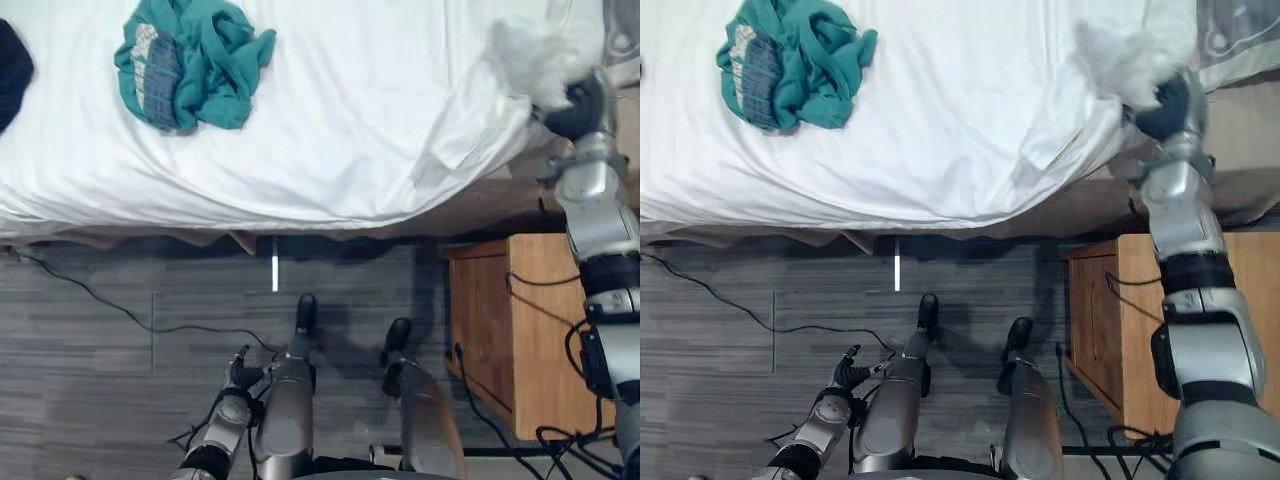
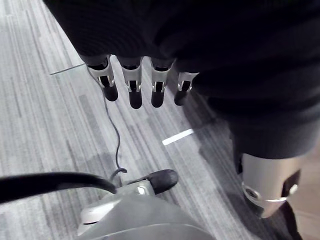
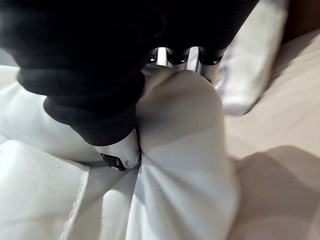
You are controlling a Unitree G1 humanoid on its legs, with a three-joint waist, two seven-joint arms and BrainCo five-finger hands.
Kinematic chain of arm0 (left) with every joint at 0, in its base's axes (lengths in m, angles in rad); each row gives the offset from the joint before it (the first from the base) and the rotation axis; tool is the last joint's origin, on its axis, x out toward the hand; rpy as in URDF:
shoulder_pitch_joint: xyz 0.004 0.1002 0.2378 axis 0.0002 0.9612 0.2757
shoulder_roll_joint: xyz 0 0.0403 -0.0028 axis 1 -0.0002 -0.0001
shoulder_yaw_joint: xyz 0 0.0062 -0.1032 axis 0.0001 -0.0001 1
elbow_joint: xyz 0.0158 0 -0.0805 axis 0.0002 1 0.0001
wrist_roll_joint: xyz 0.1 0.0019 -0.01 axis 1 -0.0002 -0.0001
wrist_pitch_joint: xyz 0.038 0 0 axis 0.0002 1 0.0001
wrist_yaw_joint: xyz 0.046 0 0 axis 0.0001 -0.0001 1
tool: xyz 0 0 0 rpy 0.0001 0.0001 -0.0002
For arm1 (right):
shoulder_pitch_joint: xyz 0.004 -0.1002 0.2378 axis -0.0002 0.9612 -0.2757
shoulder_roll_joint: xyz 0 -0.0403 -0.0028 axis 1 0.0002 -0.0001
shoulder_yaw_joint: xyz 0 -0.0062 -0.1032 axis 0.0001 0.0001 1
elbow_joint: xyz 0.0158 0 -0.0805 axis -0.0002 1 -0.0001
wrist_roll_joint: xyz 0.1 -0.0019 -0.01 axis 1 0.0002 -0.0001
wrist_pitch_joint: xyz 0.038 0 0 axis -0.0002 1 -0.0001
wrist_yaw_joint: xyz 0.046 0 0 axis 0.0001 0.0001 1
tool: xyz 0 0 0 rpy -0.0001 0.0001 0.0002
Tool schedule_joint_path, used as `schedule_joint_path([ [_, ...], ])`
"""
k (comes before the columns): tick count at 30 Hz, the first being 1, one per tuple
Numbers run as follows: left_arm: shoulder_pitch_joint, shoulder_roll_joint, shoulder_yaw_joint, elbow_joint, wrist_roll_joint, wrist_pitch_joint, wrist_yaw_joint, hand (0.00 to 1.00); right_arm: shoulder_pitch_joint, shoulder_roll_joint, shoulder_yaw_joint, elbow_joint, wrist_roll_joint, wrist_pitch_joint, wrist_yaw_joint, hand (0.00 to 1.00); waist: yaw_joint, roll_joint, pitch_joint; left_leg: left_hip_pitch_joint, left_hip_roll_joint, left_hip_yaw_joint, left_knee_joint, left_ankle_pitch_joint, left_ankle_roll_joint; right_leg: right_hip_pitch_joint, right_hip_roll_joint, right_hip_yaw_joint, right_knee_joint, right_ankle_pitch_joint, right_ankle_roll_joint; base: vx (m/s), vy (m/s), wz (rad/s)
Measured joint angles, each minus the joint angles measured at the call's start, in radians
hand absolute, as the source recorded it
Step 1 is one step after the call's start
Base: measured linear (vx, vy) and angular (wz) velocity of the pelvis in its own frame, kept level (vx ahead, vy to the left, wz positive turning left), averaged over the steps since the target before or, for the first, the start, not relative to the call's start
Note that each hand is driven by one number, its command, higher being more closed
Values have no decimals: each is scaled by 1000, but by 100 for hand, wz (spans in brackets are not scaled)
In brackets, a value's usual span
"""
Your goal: Tidy the bed and pick cloth on bed and put in laundry
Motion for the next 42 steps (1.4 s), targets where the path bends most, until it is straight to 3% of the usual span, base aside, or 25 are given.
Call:
schedule_joint_path([
  [3,14,-1,0,1,0,3,-31,0,110,86,-130,43,58,3,-5,0,-1,-11,-46,16,-5,9,1,0,0,32,-2,-4,-21,0,4,29,15,10],
  [6,44,-2,7,2,0,5,-54,0,215,160,-267,80,124,47,-16,0,-6,-20,-91,46,-13,49,1,-2,3,74,-7,2,-51,7,12,55,30,-1],
  [8,70,-1,18,3,0,13,-54,0,295,191,-352,108,166,69,-19,0,-24,-28,-128,53,-16,60,1,-6,7,85,-8,8,-65,9,16,60,21,-16],
  [9,88,-4,45,17,0,25,-68,0,363,209,-434,123,235,91,-39,0,-48,-32,-147,69,-14,81,1,-16,13,95,-4,26,-78,16,20,40,12,-24],
  [12,105,-6,59,43,0,40,-74,0,429,220,-539,119,327,93,-84,0,-79,-30,-169,96,-11,112,-1,-24,10,110,3,58,-105,29,30,-1,8,-41],
  [15,113,-24,94,61,0,42,-74,0,482,221,-593,108,398,94,-125,0,-90,-24,-195,113,0,139,-5,-49,5,129,17,80,-141,42,24,-47,3,-32],
  [16,120,-24,95,64,0,42,-75,0,498,223,-600,97,412,95,-142,100,-93,-24,-215,113,7,149,-6,-53,6,133,27,85,-160,47,25,-67,-6,-23],
  [18,127,-28,95,71,0,43,-74,0,506,226,-601,41,418,102,-160,100,-110,-15,-225,113,14,150,-6,-57,3,157,37,87,-189,47,26,-71,-7,-7],
  [21,129,-40,94,72,0,43,-74,0,503,220,-566,-93,383,102,-174,100,-108,0,-241,107,22,153,-6,-59,1,159,47,98,-206,47,26,-16,-4,2],
  [25,133,-40,93,71,0,41,-74,0,407,164,-361,-157,300,84,-148,100,-107,3,-243,92,24,152,-5,-58,1,141,49,99,-199,48,26,1,-4,1],
  [27,133,-36,93,72,0,40,-74,0,314,123,-277,-158,290,79,-127,100,-101,2,-240,72,22,148,-5,-51,1,115,46,104,-202,79,22,45,-14,0],
  [29,131,-34,93,72,0,39,-73,0,224,88,-220,-158,278,59,-115,100,-82,6,-232,50,20,137,-5,-35,2,94,47,102,-203,100,17,46,-16,7],
  [33,117,-31,93,63,-10,36,-66,0,-11,12,-110,-166,269,31,-99,100,-49,22,-149,4,23,100,0,-16,4,59,47,59,-175,99,6,23,-19,26],
  [36,96,-28,91,58,-47,24,-47,0,-172,-27,-32,-163,269,2,-100,100,-33,34,-77,-62,16,77,3,8,8,-43,27,40,-60,56,5,0,-23,26],
  [40,26,-27,47,59,-99,19,-18,0,-232,-57,20,-36,272,1,-101,100,7,41,-58,-166,-22,49,43,23,13,-193,-39,30,126,-28,9,14,-42,37],
  [42,3,-29,39,53,-113,13,-1,0,-241,-51,47,40,278,6,-100,100,18,46,-40,-190,-32,49,62,21,16,-223,-54,33,165,-37,6,-12,-21,21],
])
